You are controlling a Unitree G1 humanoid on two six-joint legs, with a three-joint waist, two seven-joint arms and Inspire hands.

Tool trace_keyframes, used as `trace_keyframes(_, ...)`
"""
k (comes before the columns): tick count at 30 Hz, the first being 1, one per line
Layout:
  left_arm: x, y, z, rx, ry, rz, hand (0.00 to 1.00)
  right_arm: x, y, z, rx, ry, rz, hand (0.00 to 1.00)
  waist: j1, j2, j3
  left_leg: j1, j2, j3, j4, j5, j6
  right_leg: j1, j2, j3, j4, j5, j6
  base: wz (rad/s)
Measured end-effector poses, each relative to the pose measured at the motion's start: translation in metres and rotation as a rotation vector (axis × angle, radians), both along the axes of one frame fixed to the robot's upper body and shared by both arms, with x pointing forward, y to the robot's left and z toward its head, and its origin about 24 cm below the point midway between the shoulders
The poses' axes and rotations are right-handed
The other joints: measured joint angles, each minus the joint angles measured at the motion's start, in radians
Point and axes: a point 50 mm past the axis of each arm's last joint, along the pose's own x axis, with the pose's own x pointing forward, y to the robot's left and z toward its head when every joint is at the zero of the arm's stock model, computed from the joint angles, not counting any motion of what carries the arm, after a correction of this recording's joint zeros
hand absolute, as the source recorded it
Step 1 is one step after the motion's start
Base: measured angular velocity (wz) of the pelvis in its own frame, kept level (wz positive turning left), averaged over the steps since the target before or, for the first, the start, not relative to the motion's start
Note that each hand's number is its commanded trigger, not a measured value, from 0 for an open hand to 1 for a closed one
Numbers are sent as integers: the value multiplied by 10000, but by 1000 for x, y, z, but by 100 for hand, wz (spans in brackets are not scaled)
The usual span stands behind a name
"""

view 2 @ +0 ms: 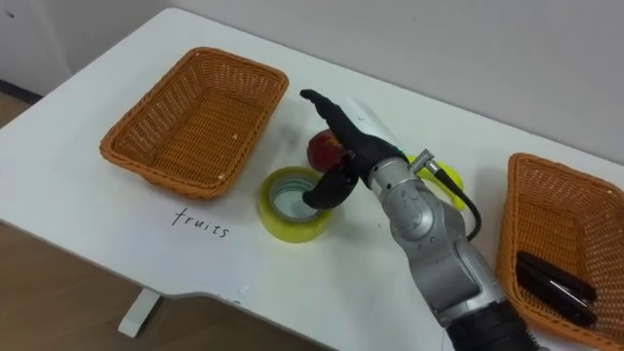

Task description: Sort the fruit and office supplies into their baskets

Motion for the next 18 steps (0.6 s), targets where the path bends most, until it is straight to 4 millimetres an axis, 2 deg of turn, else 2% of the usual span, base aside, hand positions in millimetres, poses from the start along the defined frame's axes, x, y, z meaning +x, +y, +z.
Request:
trace_keyframes(4,-1,0,0,4,-20,28,0,0,0,1,-72,-104,-59,0,150,-13,-9,0,3,-33,40,4,3,8,-6,-84,-2,-2,4,1)
trace_keyframes(12,-11,1,0,118,334,63,0,4,0,0,-340,-253,-258,0,172,-10,2,-61,-16,-213,100,4,3,66,-28,-279,-1,-19,31,8)
trace_keyframes(15,-9,-2,-1,117,307,-67,0,7,-1,-2,-401,-147,-338,0,179,24,31,-67,-17,-220,148,2,0,104,-30,-312,-3,-21,34,3)
trace_keyframes(18,-7,-4,-1,75,245,-82,0,8,-2,-4,-417,-54,-394,0,337,51,52,-71,-16,-227,138,-1,-3,121,-30,-323,-5,-21,34,0)
